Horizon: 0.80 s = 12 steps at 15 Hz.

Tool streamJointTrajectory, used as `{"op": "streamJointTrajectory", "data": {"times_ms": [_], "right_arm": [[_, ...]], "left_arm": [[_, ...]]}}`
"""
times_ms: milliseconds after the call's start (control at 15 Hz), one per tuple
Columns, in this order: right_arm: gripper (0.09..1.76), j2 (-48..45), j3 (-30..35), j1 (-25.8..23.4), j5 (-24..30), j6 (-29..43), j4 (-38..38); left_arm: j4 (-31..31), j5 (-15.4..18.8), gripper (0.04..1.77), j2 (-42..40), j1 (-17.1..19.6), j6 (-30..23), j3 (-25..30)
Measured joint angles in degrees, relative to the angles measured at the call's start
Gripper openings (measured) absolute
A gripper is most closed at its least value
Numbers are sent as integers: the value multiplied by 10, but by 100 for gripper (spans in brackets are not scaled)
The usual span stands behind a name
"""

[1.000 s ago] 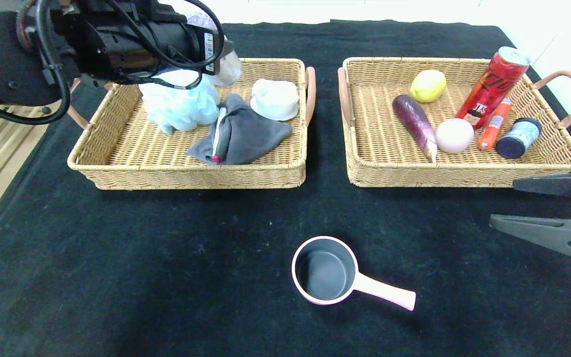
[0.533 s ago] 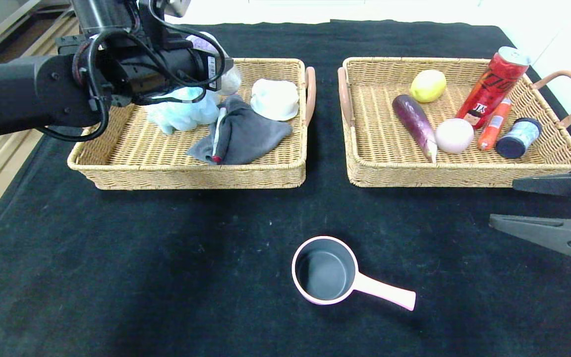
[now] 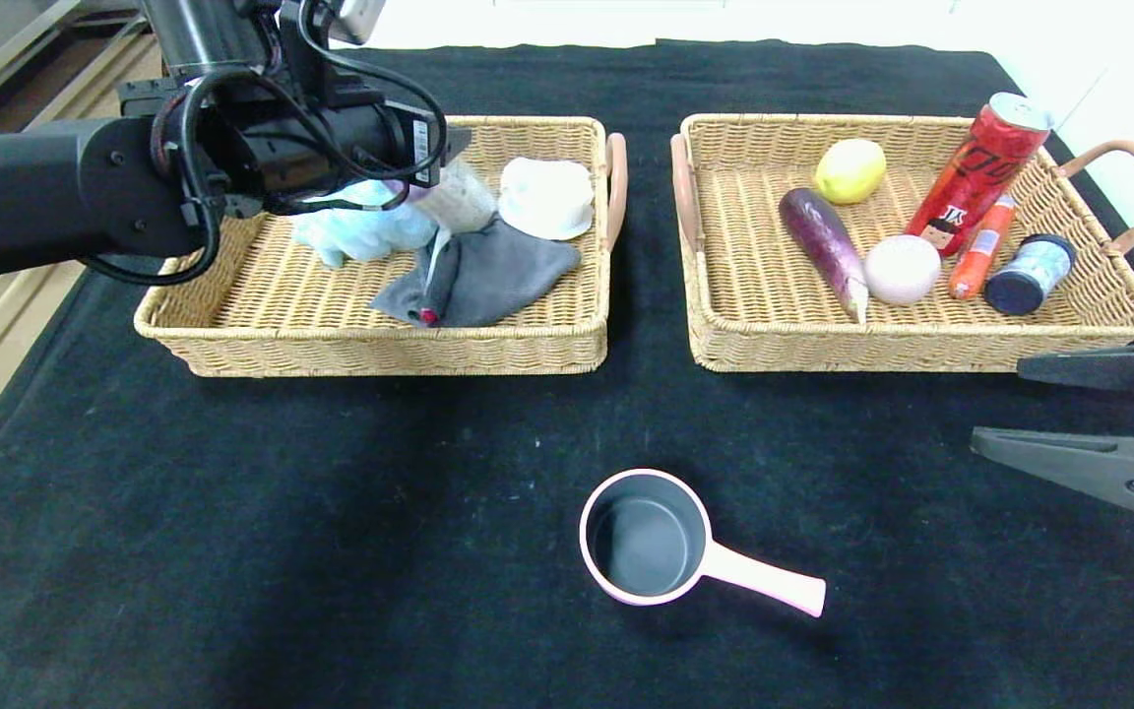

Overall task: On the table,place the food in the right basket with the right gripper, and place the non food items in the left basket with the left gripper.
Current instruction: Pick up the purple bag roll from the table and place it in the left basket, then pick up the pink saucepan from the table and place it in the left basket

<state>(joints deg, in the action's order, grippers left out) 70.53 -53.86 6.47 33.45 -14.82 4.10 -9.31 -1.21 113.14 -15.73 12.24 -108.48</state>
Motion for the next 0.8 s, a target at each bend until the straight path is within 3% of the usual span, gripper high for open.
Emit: {"op": "streamJointTrajectory", "data": {"times_ms": [333,800], "right_arm": [[171,-1,0,0,0,0,0],[171,-1,0,0,0,0,0]], "left_arm": [[6,0,147,0,0,0,-1],[7,-6,161,-4,0,-2,1]]}}
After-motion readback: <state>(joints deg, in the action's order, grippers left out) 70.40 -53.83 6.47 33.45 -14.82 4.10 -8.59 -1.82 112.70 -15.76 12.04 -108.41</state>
